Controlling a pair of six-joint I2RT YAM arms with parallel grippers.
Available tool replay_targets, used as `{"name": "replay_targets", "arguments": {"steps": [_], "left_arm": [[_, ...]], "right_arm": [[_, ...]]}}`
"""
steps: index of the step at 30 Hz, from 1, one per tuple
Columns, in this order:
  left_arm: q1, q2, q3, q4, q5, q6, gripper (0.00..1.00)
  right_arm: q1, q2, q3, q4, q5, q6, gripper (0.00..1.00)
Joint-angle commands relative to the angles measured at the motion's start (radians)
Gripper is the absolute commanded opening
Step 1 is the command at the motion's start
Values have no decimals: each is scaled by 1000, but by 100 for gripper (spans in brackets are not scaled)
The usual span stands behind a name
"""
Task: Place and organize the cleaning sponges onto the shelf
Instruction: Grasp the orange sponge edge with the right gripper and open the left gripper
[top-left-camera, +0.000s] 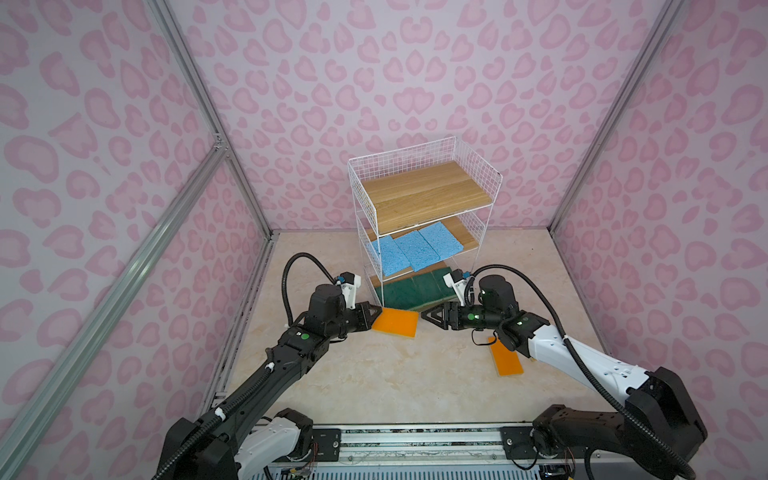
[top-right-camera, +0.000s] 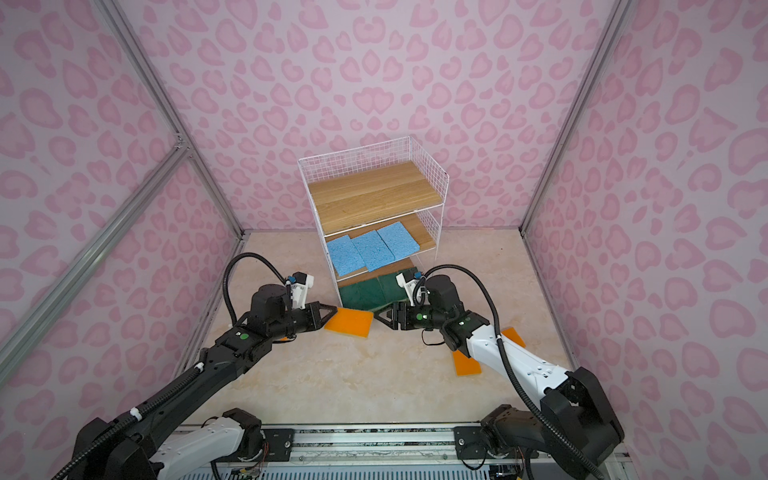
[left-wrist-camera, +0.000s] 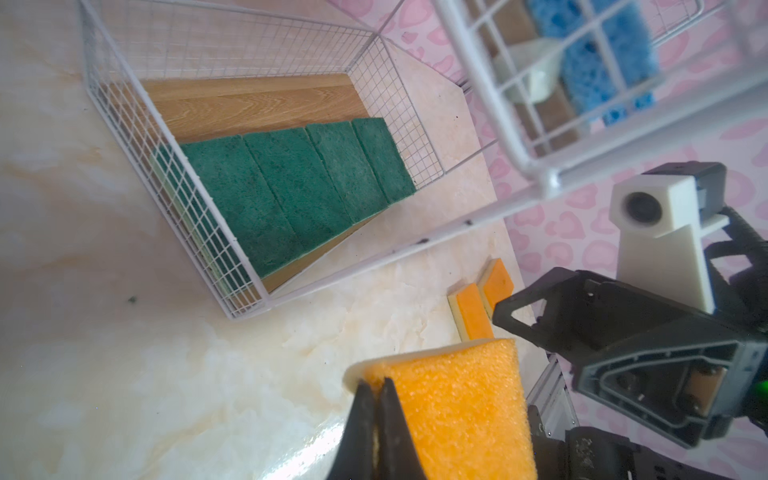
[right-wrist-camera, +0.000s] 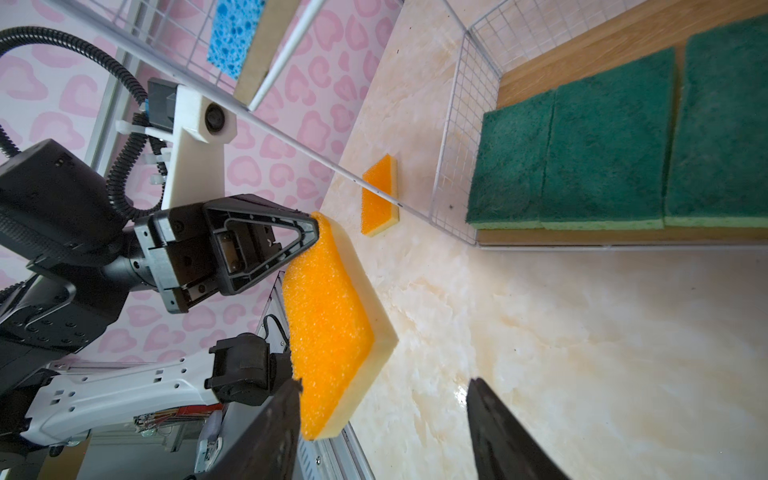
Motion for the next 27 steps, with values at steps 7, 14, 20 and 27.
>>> {"name": "replay_targets", "arguments": {"steps": [7, 14, 20, 27], "left_arm": [[-37, 23, 48, 52, 30, 33, 4], [-38, 37, 59, 53, 23, 32, 4], [-42, 30, 60, 48, 18, 32, 19], [-42, -42, 31, -7, -86, 37, 97]], "right_arm": [[19, 33, 26, 46, -23, 9, 51], [25, 26, 18, 50, -29, 12, 27], [25, 3, 7, 54, -16, 20, 6], [23, -49, 19, -7, 18, 0, 2]]}}
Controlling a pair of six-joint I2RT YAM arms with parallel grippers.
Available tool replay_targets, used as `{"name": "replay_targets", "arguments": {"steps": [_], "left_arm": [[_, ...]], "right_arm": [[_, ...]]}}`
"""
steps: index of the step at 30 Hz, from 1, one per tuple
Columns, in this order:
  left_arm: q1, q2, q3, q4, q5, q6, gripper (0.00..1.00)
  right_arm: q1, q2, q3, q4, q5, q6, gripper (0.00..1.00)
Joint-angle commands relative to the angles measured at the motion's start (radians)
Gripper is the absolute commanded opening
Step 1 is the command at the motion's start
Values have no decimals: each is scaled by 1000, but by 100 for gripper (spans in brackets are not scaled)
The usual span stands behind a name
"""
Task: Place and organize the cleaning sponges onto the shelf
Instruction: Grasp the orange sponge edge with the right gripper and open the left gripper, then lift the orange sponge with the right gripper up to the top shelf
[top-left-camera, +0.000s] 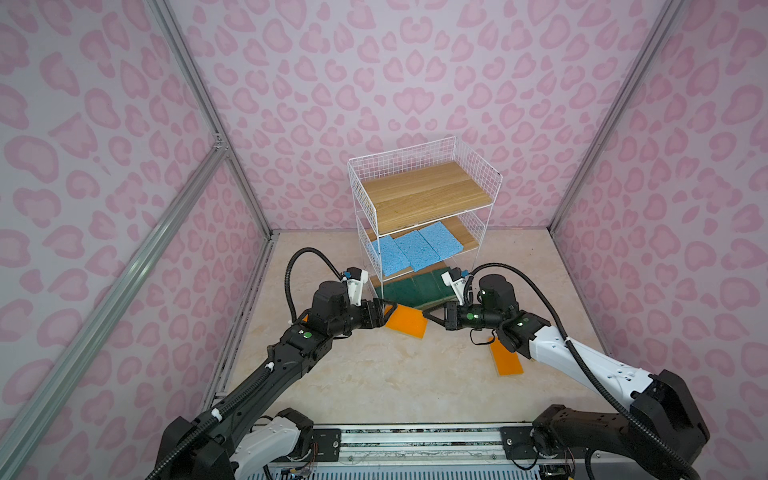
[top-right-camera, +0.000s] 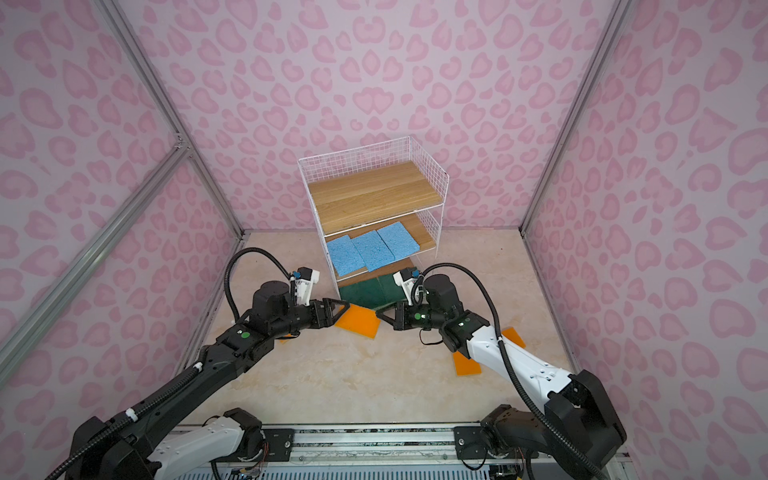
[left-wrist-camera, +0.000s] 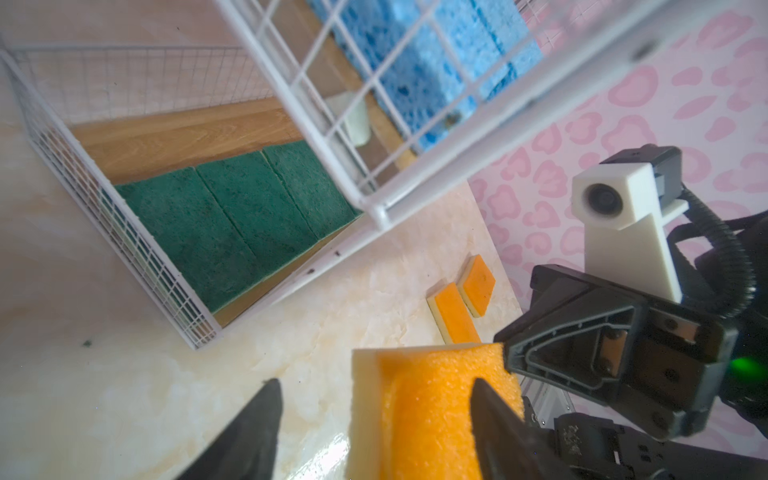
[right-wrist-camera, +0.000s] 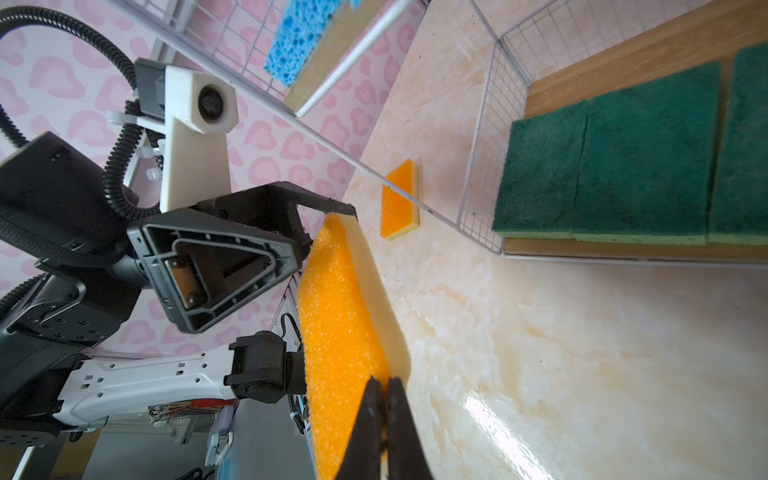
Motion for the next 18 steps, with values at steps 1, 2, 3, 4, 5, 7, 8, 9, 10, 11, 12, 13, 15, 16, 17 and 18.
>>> {"name": "replay_targets", "arguments": {"steps": [1, 2, 3, 4, 5, 7, 8, 9, 10, 11, 12, 13, 15, 16, 17, 18], "left_arm": [[0, -29, -6, -28, -63, 12, 98], [0, -39, -7, -39, -77, 14, 97], [0, -51, -11, -56, -97, 14, 98], [0, -63, -16, -68, -117, 15, 98], [0, -80, -21, -78, -136, 16, 98], [0, -108, -31, -99, -171, 18, 98], [-1, -121, -36, -112, -187, 15, 98], [0, -130, -39, -124, -206, 13, 98], [0, -138, -41, -135, -219, 11, 98], [0, -144, -43, -145, -230, 8, 98], [1, -150, -46, -154, -243, 6, 98], [1, -151, -46, -162, -254, 1, 98], [3, -150, -46, -189, -284, -11, 98], [3, -151, -48, -197, -300, -18, 98], [5, -150, -50, -204, -315, -26, 98], [7, -152, -53, -206, -329, -34, 98]], "right_arm": [[-2, -24, 12, -38, 21, -28, 2], [-3, -33, 17, -59, 25, -39, 1], [-5, -46, 26, -85, 28, -51, 0], [-7, -58, 34, -110, 29, -63, 0], [-9, -71, 40, -137, 30, -76, 0], [-18, -101, 55, -189, 38, -99, 0], [-23, -119, 62, -214, 45, -110, 0], [-28, -137, 66, -231, 55, -119, 0], [-32, -157, 69, -243, 63, -123, 0], [-37, -179, 66, -248, 75, -123, 0], [-41, -201, 65, -248, 89, -122, 0], [-47, -219, 69, -256, 96, -121, 0], [-61, -246, 89, -283, 102, -122, 0], [-63, -253, 100, -294, 104, -122, 0], [-63, -260, 116, -306, 107, -122, 0], [-64, -263, 134, -320, 113, -125, 0]]}}
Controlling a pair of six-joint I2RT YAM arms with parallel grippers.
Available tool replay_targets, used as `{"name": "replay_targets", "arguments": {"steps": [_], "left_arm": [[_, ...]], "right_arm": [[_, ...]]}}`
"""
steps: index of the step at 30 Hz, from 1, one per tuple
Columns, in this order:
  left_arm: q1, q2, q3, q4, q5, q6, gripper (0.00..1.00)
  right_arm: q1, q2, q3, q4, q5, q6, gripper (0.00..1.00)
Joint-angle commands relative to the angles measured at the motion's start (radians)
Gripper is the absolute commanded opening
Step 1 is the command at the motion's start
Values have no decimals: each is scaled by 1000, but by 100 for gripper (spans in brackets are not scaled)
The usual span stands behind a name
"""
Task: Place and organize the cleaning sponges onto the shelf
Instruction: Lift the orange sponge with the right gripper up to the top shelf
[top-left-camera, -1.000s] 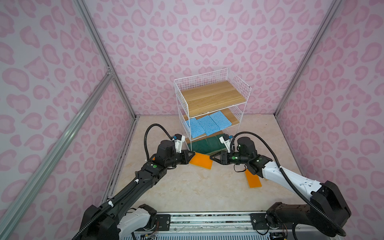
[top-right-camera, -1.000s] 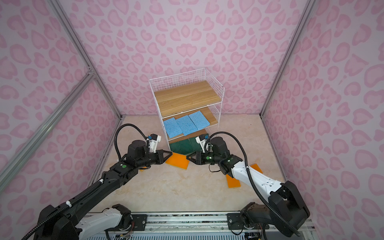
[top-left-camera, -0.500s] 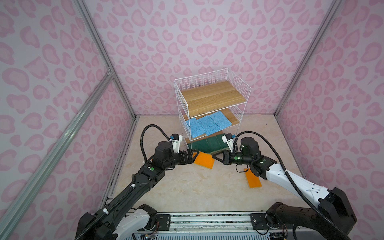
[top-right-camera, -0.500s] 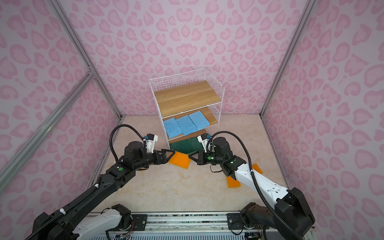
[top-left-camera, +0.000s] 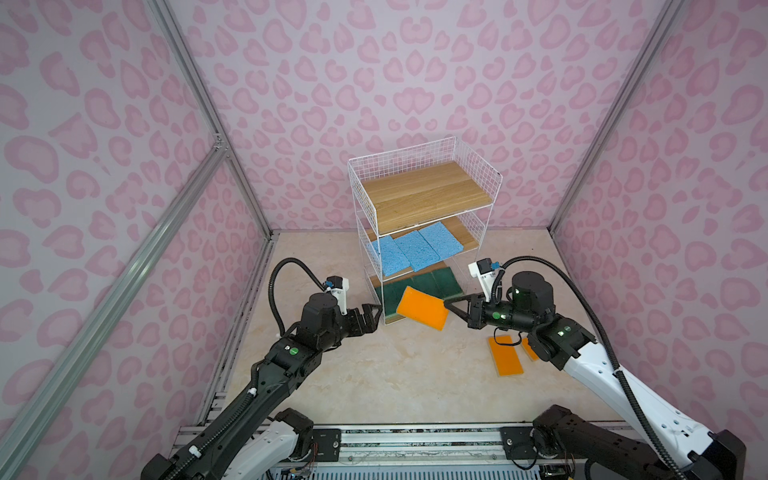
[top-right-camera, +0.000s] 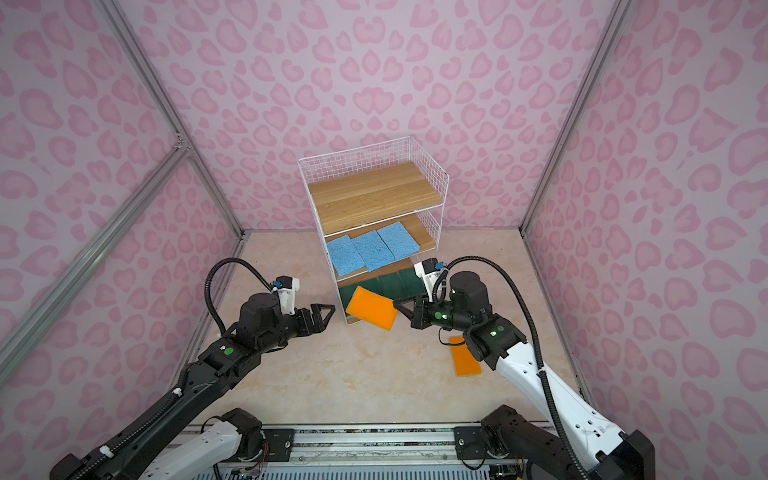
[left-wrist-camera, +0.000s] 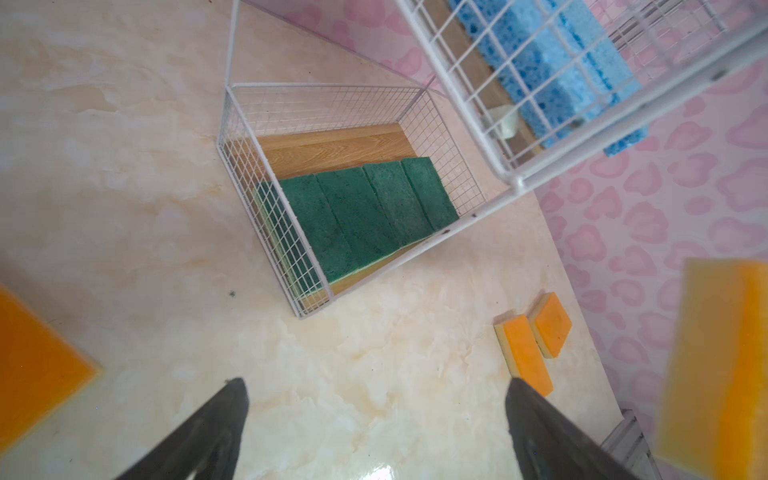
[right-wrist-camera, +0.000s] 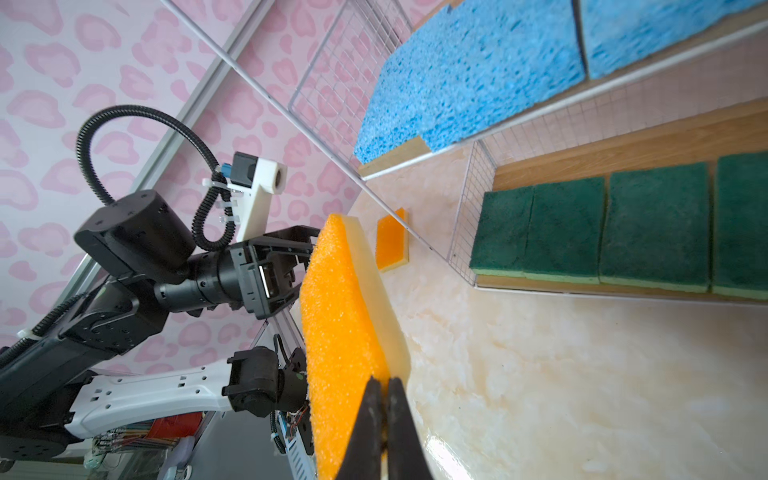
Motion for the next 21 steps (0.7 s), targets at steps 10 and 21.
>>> {"name": "replay_targets", "arguments": {"steps": [10, 21], "left_arm": [[21, -38, -39, -29, -99, -56, 98], [52, -50, -122, 19, -83, -64, 97]], "right_arm": [[14, 14, 252, -175, 121, -48, 0], [81, 139, 565, -308, 330, -101, 0]]}}
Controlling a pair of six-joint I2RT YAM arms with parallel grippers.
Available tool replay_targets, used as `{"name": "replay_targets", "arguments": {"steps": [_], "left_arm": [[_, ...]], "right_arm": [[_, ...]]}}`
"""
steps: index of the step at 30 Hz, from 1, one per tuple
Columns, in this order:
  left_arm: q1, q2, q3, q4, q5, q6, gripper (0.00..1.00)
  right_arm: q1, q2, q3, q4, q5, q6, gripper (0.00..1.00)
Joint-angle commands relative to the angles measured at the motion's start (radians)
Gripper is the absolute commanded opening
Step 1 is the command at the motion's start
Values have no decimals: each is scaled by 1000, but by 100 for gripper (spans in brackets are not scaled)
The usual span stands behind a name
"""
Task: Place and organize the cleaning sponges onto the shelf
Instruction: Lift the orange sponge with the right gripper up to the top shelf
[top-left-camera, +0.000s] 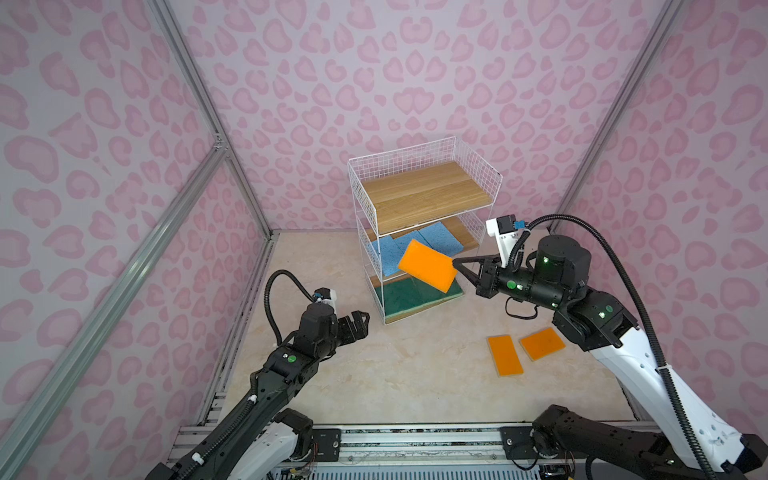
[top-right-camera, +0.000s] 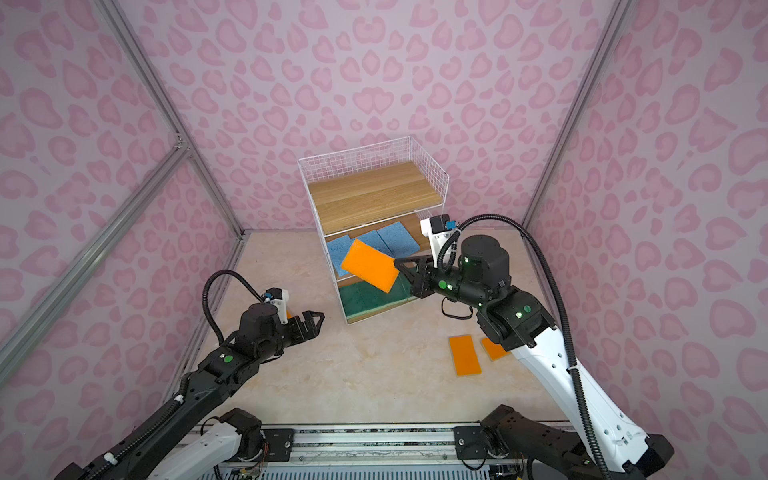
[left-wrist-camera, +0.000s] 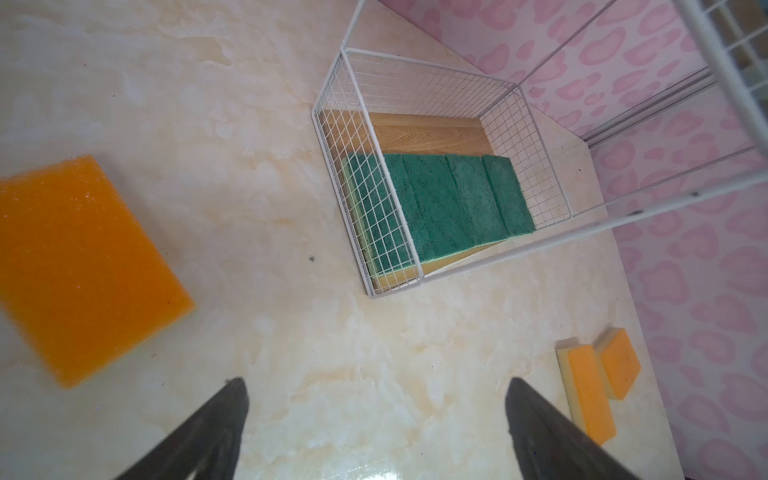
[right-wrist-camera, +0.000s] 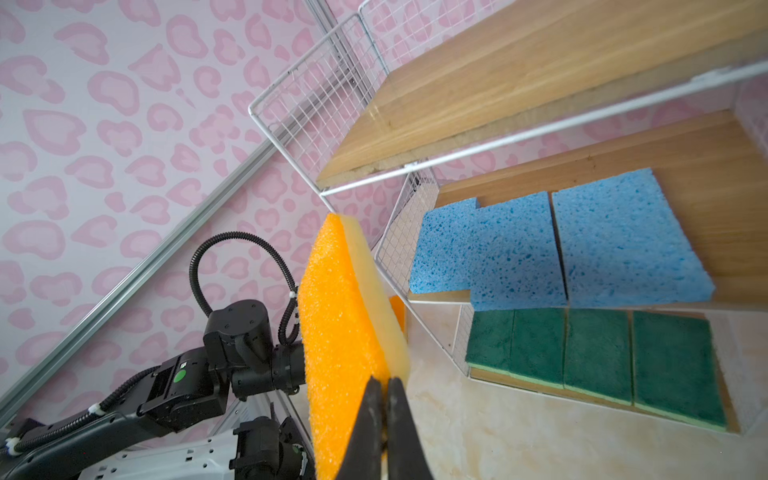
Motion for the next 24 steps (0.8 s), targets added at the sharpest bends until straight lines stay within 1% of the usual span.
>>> {"name": "replay_targets", "arguments": {"steps": [1, 4, 11, 19, 24], "left_arm": [[7, -1, -18, 56, 3, -6, 97], [14, 4, -28, 74, 5, -6, 98], [27, -1, -44, 67, 7, 2, 98], [35, -34, -89, 81, 9, -4, 98], [42, -43, -107, 87, -23, -40, 98]], "right_arm": [[7, 37, 75, -47, 120, -17, 0], [7, 85, 165, -55, 171, -5, 0], [24, 202, 302, -41, 243, 35, 0], [49, 300, 401, 15, 286, 89, 0], [84, 376, 469, 25, 364, 125, 0]]}}
